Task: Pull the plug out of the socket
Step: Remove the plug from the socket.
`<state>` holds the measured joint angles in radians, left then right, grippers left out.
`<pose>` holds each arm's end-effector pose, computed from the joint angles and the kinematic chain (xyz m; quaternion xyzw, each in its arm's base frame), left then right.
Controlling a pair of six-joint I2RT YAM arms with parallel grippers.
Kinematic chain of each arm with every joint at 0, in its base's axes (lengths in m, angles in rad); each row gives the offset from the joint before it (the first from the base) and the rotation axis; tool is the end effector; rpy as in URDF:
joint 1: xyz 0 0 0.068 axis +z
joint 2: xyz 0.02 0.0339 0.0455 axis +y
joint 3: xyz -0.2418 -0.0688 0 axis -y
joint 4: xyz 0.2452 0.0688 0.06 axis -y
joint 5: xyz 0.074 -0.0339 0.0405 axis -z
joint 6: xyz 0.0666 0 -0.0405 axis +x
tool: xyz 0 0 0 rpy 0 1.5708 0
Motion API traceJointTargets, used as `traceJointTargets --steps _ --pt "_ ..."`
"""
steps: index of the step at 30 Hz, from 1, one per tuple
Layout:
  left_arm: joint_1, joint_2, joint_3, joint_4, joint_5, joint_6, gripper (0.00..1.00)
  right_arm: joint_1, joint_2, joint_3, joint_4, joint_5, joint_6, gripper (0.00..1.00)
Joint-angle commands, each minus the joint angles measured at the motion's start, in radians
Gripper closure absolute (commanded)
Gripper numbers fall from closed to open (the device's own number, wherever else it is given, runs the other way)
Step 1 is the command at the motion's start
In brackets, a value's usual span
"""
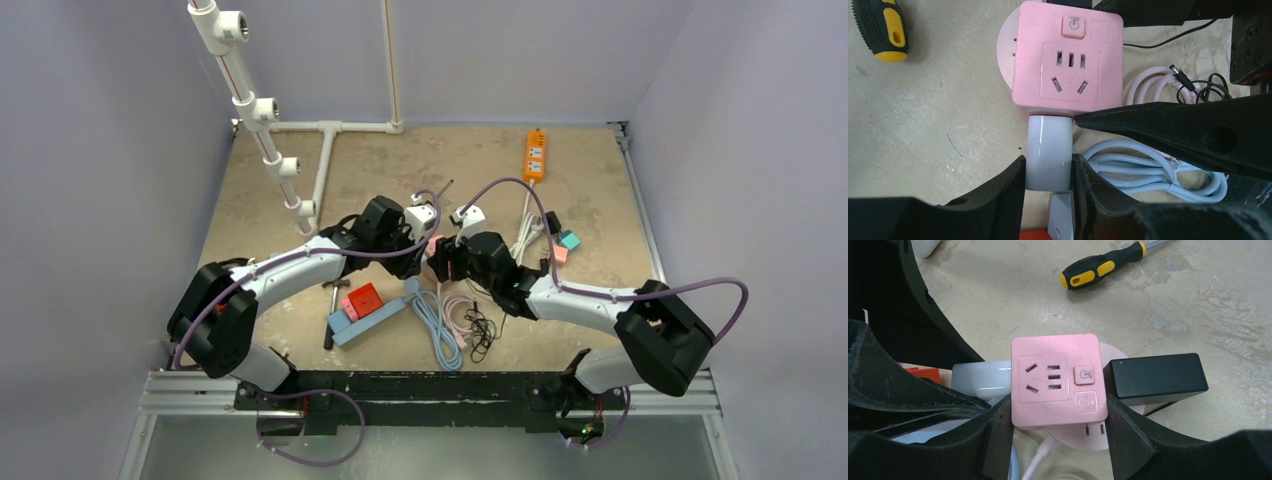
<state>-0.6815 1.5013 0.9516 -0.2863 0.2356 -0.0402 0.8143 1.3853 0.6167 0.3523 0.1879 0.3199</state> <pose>0.2517 -0.2242 0.1748 0.3322 0.8663 -0.2286 0.2950 0.2293 0.2248 0.1675 -0.1545 0.8214 0.2256 0.5005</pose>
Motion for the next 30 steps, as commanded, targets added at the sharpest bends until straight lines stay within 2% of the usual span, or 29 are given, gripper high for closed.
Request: traceJointTargets --steps 1,8,16,25,30 --pt "0.014 -0.041 0.038 0.001 -0.104 -0.006 1.0 -0.004 -0.048 -0.009 0.052 -0.036 -0.029 1.0" --pt "0.076 -0.033 0.047 -0.003 -0.177 -0.025 1.0 0.003 -0.145 -0.05 0.089 -0.104 -0.063 1.0" --pt "0.085 -0.016 0.05 -0.012 -0.181 -0.029 1.0 0.014 -0.135 -0.044 0.084 -0.096 -0.065 1.0" --pt "0.079 -0.024 0.037 0.017 -0.031 -0.033 1.0 0.014 -0.031 0.012 -0.016 0.092 0.023 1.0" --pt "0.06 -0.041 0.031 0.021 0.006 -0.029 1.0 0.014 0.043 0.057 -0.055 0.136 0.073 1.0"
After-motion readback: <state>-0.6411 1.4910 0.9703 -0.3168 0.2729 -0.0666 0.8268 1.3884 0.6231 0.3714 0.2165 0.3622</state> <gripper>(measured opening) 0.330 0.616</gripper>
